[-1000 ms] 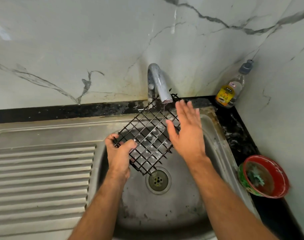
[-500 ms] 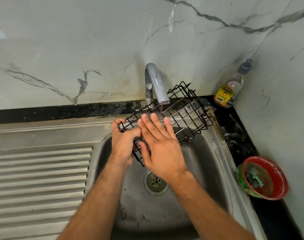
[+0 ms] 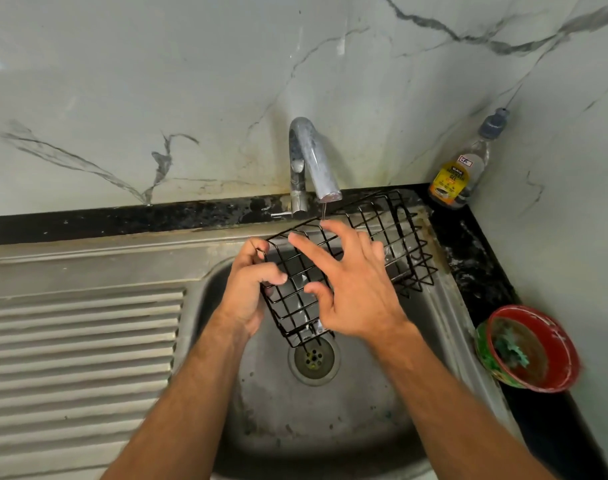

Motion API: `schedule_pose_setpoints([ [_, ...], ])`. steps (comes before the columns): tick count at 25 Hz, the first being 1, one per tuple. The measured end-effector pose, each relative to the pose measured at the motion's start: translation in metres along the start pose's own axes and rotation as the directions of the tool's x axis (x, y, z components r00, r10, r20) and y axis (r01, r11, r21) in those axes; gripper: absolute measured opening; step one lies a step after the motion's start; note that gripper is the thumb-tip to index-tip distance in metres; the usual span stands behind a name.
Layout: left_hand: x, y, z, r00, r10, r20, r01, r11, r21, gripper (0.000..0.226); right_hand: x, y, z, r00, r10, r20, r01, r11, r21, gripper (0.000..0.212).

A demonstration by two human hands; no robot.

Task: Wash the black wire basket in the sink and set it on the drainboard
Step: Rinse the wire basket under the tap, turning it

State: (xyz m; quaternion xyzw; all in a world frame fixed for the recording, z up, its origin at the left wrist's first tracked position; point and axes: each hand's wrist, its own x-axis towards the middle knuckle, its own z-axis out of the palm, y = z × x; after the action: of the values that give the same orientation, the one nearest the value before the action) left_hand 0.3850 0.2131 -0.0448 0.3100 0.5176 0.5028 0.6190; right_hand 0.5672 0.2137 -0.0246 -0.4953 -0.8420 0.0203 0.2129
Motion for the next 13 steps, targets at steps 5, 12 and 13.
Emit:
schedule_pose_setpoints([
  [5, 0.000, 0.004, 0.003, 0.992, 0.018, -0.122, -0.013, 0.999, 0.046, 0.057, -0.004, 0.005, 0.004, 0.997, 0.077, -0.014, -0.077, 0.997, 0.014, 0.067],
  [12, 0.006, 0.017, 0.003, 0.969, -0.239, -0.056, 0.241, 0.970, 0.030, 0.046, 0.007, 0.023, -0.004, 0.946, 0.307, 0.105, -0.324, 0.914, 0.245, 0.060],
  [13, 0.005, 0.019, 0.003, 0.972, -0.235, 0.012, 0.235, 0.972, -0.009, 0.041, 0.007, 0.025, -0.004, 0.936, 0.326, 0.130, -0.351, 0.884, 0.309, 0.060],
])
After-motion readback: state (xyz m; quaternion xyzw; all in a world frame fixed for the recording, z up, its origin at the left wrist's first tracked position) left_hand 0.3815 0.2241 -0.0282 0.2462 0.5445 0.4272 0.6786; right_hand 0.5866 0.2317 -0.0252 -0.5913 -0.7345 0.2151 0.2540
